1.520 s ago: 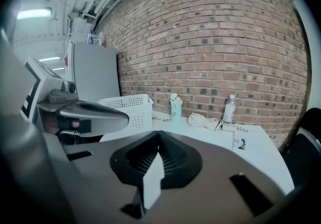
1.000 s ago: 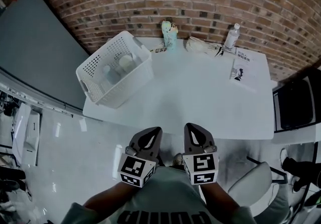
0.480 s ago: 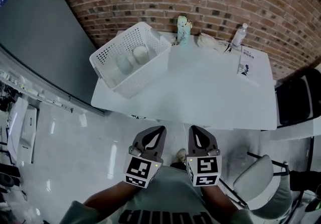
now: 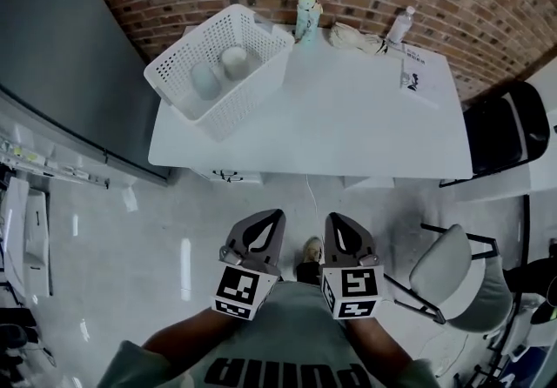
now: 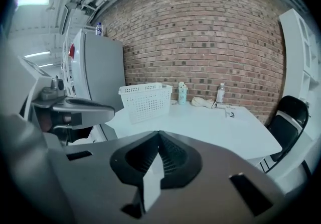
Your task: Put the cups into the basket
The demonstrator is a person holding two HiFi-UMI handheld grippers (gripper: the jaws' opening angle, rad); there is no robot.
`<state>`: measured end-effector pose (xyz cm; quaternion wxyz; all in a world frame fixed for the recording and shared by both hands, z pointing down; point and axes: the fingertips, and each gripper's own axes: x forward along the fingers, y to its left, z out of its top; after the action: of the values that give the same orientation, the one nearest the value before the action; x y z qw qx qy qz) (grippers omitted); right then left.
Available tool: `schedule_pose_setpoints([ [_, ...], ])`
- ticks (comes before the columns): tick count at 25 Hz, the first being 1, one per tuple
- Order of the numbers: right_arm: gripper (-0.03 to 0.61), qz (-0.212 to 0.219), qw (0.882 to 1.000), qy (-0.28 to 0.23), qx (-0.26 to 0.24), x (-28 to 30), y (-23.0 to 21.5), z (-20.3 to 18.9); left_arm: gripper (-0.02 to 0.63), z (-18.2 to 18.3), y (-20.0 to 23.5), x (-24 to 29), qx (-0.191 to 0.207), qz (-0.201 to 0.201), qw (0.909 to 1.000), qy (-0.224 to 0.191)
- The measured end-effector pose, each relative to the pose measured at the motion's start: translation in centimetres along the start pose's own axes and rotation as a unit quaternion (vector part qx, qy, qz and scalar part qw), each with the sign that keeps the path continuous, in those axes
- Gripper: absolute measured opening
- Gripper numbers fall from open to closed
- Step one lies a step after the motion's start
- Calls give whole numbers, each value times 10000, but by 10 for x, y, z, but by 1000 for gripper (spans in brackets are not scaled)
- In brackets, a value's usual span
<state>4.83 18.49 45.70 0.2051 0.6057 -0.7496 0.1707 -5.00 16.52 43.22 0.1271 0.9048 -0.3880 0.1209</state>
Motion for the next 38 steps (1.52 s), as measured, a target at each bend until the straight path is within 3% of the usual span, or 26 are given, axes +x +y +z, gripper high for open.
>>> schedule_pose_setpoints([
  [11,13,185,9997,-64,-112,-18,-3,-7,6,2,-19,6,183,39,9998,44],
  [24,11,135,9994,-280,-118,-33,-30,-2,6,10,-49,17,325,41,9995,-21],
  [38,11,78,9994,-342,-25,-43,-28,-3,6,10,-56,7,378,-19,9993,-35],
])
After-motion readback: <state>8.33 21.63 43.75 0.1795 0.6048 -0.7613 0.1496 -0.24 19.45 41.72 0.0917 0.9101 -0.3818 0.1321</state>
